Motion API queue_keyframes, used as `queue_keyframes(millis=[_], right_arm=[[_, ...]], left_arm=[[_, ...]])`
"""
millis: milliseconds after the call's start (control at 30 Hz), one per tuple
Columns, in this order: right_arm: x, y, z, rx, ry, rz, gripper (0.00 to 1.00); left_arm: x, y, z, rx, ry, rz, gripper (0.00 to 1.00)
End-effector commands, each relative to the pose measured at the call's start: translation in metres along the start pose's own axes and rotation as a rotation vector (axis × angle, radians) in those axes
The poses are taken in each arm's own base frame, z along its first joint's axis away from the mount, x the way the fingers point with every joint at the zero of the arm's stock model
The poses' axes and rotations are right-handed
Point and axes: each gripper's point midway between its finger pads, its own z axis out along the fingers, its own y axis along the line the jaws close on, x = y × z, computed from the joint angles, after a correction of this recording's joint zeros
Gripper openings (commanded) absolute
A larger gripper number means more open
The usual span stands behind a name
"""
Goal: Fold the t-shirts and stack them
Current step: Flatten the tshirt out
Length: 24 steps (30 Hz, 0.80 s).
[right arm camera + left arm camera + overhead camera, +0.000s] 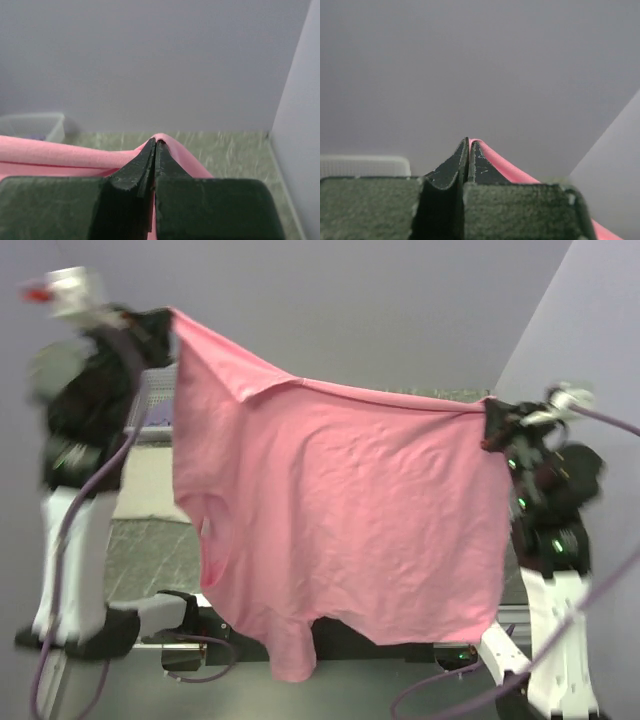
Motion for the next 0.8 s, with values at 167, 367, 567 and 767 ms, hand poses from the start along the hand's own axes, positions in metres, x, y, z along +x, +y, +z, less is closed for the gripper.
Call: queue_keyframes(millis=[167,367,567,767], right_arm=[[0.229,-0.051,0.088,0.180,0.451,0.071,0.00],[0.355,-0.071,0.130,0.220,0.698,0.070,0.00],[0.421,-0.093,0.153,0.262,0.897,-0.028,0.00],[0.433,-0.105,0.174,0.291,0.913,-0.076,0.00]], left_arm=[[0.307,0.095,0.121,-0.131,0.516,0.055,0.01],[0.454,0.138,0.132,-0.184,0.740,0.072,0.02],[0.503,0.151,0.143,-0.183,0.784,0.076,0.02],[0.514,0.165,0.155,-0.225,0.749,0.085,0.02]])
